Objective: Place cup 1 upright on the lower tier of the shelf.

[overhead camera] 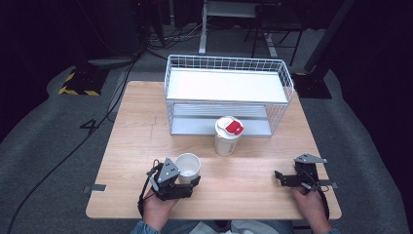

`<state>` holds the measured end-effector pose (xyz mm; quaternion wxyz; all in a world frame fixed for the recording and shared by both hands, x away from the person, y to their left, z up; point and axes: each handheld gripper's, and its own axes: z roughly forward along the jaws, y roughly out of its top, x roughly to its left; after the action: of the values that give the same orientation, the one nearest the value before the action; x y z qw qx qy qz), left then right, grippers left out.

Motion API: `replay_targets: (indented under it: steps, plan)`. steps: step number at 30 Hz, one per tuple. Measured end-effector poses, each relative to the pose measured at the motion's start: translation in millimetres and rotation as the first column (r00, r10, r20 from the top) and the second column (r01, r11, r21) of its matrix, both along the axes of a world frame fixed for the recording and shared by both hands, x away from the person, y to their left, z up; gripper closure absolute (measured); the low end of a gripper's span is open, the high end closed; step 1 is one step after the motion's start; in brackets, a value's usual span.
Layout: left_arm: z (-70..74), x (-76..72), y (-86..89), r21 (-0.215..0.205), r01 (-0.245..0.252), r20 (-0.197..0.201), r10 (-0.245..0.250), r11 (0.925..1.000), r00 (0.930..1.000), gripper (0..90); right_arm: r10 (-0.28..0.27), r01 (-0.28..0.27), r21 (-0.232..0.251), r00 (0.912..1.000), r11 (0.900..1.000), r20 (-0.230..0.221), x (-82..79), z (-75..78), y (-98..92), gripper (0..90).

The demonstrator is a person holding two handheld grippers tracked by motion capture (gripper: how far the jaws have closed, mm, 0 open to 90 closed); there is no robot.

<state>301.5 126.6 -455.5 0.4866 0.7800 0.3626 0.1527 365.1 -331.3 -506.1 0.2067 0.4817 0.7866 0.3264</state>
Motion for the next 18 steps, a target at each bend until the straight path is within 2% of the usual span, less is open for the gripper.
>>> replay_targets:
  steps: [3, 5, 8, 13, 16, 18]
  plan:
    - [4.3, 4.2, -0.3, 0.003, -0.006, 0.003, 0.006, 1.0, 1.0, 21.8, -0.001, 0.001, 0.0, 1.0, 1.0, 0.001, 0.1, -0.1, 0.1, 0.5]
    - [10.9, 10.5, -0.6, -0.01, -0.018, 0.003, 0.018, 0.9998, 0.9998, 21.8, -0.001, 0.001, 0.0, 1.0, 1.0, 0.001, 0.1, -0.1, 0.2, 0.5]
    - [17.0, 17.4, -0.3, -0.004, -0.025, 0.018, 0.025, 0.9997, 0.9995, 21.8, -0.001, 0.001, -0.001, 1.0, 1.0, 0.002, 0.2, -0.1, 0.2, 0.5]
    - [22.7, 29.0, 0.2, -0.003, -0.045, 0.037, 0.045, 0.999, 0.9983, 21.8, -0.001, 0.001, 0.0, 1.0, 1.0, 0.001, 0.2, -0.1, 0.2, 0.5]
    - [25.2, 36.3, 1.3, -0.018, -0.066, 0.037, 0.067, 0.9976, 0.9971, 21.8, -0.001, 0.001, 0.0, 1.0, 1.0, 0.002, 0.2, -0.1, 0.2, 0.5]
    - [27.5, 42.1, 2.2, -0.014, -0.078, 0.037, 0.078, 0.9969, 0.9963, 21.8, -0.001, 0.001, 0.0, 1.0, 1.0, 0.002, 0.2, -0.1, 0.2, 0.5]
